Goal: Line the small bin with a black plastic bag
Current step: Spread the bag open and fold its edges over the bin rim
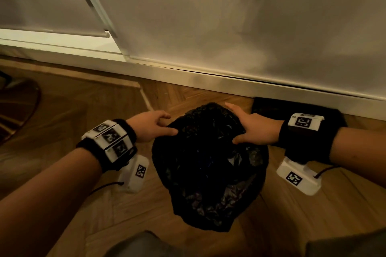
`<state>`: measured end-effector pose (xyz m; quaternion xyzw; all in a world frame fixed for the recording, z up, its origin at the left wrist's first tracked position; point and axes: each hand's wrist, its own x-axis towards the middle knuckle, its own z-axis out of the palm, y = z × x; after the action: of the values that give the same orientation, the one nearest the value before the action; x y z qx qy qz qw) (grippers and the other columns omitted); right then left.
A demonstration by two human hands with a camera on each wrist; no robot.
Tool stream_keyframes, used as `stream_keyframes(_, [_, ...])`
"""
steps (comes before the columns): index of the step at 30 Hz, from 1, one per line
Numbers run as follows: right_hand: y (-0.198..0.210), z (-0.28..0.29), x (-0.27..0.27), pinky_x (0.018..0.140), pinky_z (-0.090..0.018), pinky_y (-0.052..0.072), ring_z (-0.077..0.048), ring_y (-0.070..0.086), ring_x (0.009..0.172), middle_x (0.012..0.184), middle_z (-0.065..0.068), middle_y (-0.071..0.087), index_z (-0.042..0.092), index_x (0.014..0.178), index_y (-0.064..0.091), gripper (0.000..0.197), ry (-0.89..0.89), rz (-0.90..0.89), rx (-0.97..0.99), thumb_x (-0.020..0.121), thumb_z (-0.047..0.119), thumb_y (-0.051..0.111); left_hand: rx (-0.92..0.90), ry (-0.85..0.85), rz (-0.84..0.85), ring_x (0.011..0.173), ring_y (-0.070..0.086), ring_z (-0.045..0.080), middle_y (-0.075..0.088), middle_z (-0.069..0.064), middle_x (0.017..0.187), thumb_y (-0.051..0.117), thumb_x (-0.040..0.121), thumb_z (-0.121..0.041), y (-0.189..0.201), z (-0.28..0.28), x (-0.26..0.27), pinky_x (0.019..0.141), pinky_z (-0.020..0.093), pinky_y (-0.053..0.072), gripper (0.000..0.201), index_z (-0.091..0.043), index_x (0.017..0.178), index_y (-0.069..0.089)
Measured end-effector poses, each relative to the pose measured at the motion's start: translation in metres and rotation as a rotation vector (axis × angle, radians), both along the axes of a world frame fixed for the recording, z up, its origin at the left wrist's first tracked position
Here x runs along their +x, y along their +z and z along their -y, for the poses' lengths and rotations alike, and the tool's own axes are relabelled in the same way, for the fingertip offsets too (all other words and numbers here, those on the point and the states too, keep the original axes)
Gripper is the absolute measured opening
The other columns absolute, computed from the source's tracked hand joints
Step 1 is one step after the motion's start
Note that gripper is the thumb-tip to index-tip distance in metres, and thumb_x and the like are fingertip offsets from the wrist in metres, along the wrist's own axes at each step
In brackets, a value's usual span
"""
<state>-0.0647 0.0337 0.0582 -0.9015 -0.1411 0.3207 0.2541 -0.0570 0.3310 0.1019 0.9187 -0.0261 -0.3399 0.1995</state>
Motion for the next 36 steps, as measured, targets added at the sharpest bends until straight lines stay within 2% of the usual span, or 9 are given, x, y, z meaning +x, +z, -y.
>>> stream_keyframes(4, [0.018, 0.009, -0.001, 0.099, -0.026, 0.044, -0.019, 0.055, 0.120, 0.136, 0.000, 0.055, 0.029, 0.147, 0.026, 0.077, -0.021, 0.031, -0.022, 0.084, 0.048, 0.064, -0.035, 0.259, -0.073, 0.092, 0.066, 0.021, 0.065, 0.005, 0.110, 0.064, 0.078, -0.053, -0.001, -0.028, -0.033, 0.079, 0.040, 0.059, 0.061, -0.009, 0.119, 0.056])
stream_keyframes(6, [0.021, 0.015, 0.000, 0.093, -0.031, 0.050, -0.017, 0.059, 0.111, 0.126, 0.001, 0.061, 0.025, 0.134, 0.048, 0.056, -0.069, 0.067, -0.033, 0.085, 0.048, 0.062, -0.077, 0.345, -0.130, 0.086, 0.069, 0.023, 0.070, 0.010, 0.098, 0.063, 0.075, -0.056, -0.003, -0.032, -0.047, 0.075, 0.039, 0.059, 0.063, -0.001, 0.106, 0.063])
stream_keyframes(9, [0.021, 0.018, 0.003, 0.076, -0.031, 0.056, -0.014, 0.065, 0.090, 0.100, 0.003, 0.069, 0.024, 0.105, 0.066, 0.024, -0.098, 0.075, 0.012, 0.087, 0.040, 0.064, -0.232, 0.431, -0.327, 0.084, 0.072, 0.026, 0.074, 0.011, 0.088, 0.065, 0.067, -0.056, -0.007, -0.026, -0.065, 0.068, 0.034, 0.059, 0.060, -0.004, 0.096, 0.069])
stream_keyframes(13, [0.023, 0.011, 0.004, 0.068, -0.026, 0.047, -0.012, 0.063, 0.081, 0.086, 0.005, 0.066, 0.018, 0.096, 0.070, 0.015, -0.014, 0.165, -0.006, 0.090, 0.030, 0.061, -0.352, 0.467, -0.391, 0.083, 0.072, 0.025, 0.073, 0.012, 0.084, 0.065, 0.086, -0.035, -0.015, -0.014, -0.072, 0.071, 0.035, 0.057, 0.036, 0.000, 0.091, 0.068])
stream_keyframes(19, [0.021, 0.006, 0.013, 0.078, -0.041, 0.051, -0.022, 0.065, 0.084, 0.091, -0.009, 0.071, 0.008, 0.093, 0.070, 0.022, 0.040, 0.239, -0.023, 0.090, 0.026, 0.059, -0.409, 0.575, -0.333, 0.069, 0.072, 0.024, 0.070, 0.012, 0.073, 0.061, 0.091, -0.024, -0.017, -0.014, -0.068, 0.060, 0.032, 0.058, 0.021, -0.003, 0.085, 0.062])
stream_keyframes(24, [0.020, -0.007, 0.028, 0.074, -0.041, 0.051, -0.024, 0.065, 0.080, 0.087, -0.010, 0.071, 0.009, 0.088, 0.071, 0.020, 0.013, 0.245, 0.013, 0.087, 0.026, 0.061, -0.517, 0.703, -0.278, 0.064, 0.070, 0.025, 0.066, 0.014, 0.077, 0.058, 0.093, -0.025, -0.011, -0.025, -0.062, 0.057, 0.031, 0.058, 0.024, -0.003, 0.104, 0.060])
stream_keyframes(28, [0.027, -0.006, 0.049, 0.066, -0.040, 0.049, -0.034, 0.065, 0.078, 0.081, -0.017, 0.069, 0.006, 0.081, 0.069, 0.019, -0.034, 0.250, 0.080, 0.088, 0.022, 0.061, -0.630, 0.727, -0.226, 0.067, 0.069, 0.024, 0.066, 0.012, 0.080, 0.064, 0.088, -0.015, 0.009, -0.029, -0.049, 0.060, 0.033, 0.059, 0.007, -0.010, 0.086, 0.059])
stream_keyframes(32, [0.044, -0.006, 0.070, 0.057, -0.033, 0.034, -0.037, 0.060, 0.072, 0.081, -0.026, 0.065, -0.005, 0.083, 0.068, 0.029, -0.079, 0.306, 0.084, 0.086, 0.023, 0.060, -0.591, 0.688, -0.087, 0.058, 0.066, 0.017, 0.066, 0.011, 0.076, 0.062, 0.081, 0.009, 0.034, -0.020, -0.032, 0.056, 0.030, 0.058, 0.018, -0.004, 0.093, 0.056])
stream_keyframes(36, [0.080, -0.019, 0.086, 0.056, -0.033, 0.032, -0.040, 0.059, 0.073, 0.083, -0.028, 0.064, -0.007, 0.086, 0.066, 0.032, -0.081, 0.311, 0.108, 0.087, 0.025, 0.058, -0.551, 0.762, -0.042, 0.064, 0.068, 0.018, 0.069, 0.011, 0.082, 0.061, 0.082, 0.010, 0.067, -0.022, -0.026, 0.060, 0.033, 0.060, 0.019, -0.005, 0.094, 0.062])
